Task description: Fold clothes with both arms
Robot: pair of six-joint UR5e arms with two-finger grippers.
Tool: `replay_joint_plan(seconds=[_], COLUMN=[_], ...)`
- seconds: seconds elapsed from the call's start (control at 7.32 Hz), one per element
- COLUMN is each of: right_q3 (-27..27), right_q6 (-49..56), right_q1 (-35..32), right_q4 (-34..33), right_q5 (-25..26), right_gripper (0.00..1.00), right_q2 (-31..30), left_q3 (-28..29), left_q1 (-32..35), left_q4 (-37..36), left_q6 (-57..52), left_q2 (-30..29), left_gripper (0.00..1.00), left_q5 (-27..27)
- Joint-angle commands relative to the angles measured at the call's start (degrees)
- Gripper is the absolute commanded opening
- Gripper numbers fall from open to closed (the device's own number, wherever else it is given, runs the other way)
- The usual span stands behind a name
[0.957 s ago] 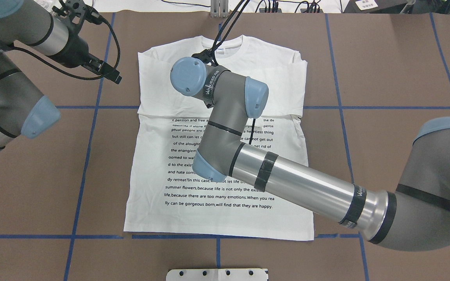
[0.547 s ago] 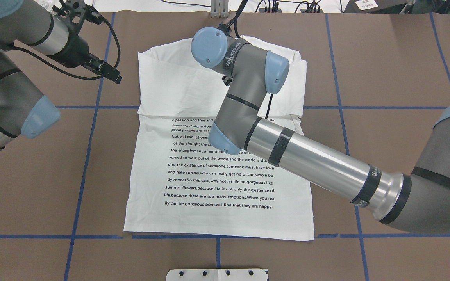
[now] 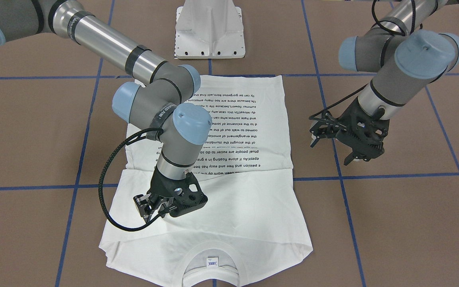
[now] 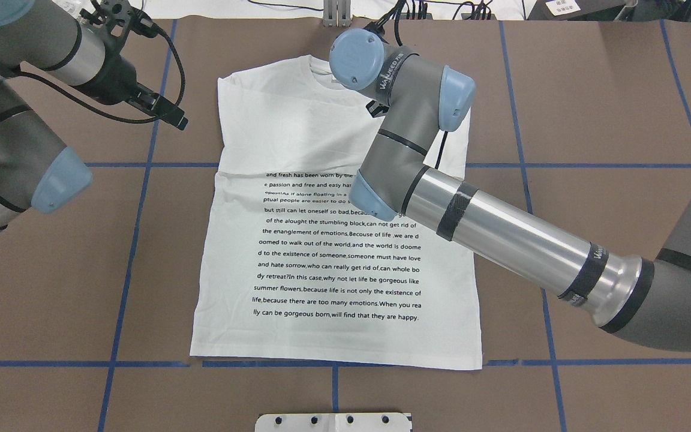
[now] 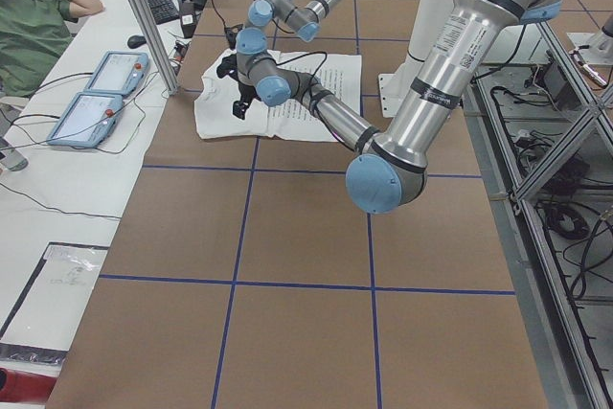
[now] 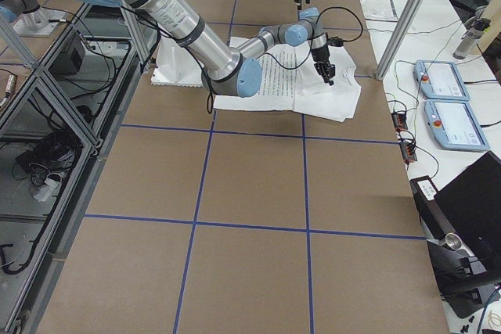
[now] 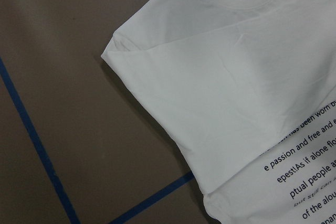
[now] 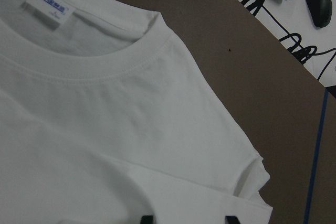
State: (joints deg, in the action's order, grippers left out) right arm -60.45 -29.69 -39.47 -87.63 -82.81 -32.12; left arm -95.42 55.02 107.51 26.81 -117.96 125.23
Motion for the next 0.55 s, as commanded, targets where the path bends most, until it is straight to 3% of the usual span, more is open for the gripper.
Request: replay_joint_plan(seconds=[0.0,0.41], right_q3=[0.0,-2.5], right_q6=[-0.8,-5.3], right_q1=[-0.4,-6.1], right_q4=[3.0,5.0], right_q5=[-3.8,-24.6], right_gripper=[1.0,1.0], right_q2=[-0.3,-0.3], left_q3=[0.0,0.0], left_q1=[0.0,0.0], left_q4=[0.0,-0.1], left_q6=[0.0,0.1], left_q2=[0.0,0.0], left_gripper=[1.0,1.0], left_q5=[0.0,0.0])
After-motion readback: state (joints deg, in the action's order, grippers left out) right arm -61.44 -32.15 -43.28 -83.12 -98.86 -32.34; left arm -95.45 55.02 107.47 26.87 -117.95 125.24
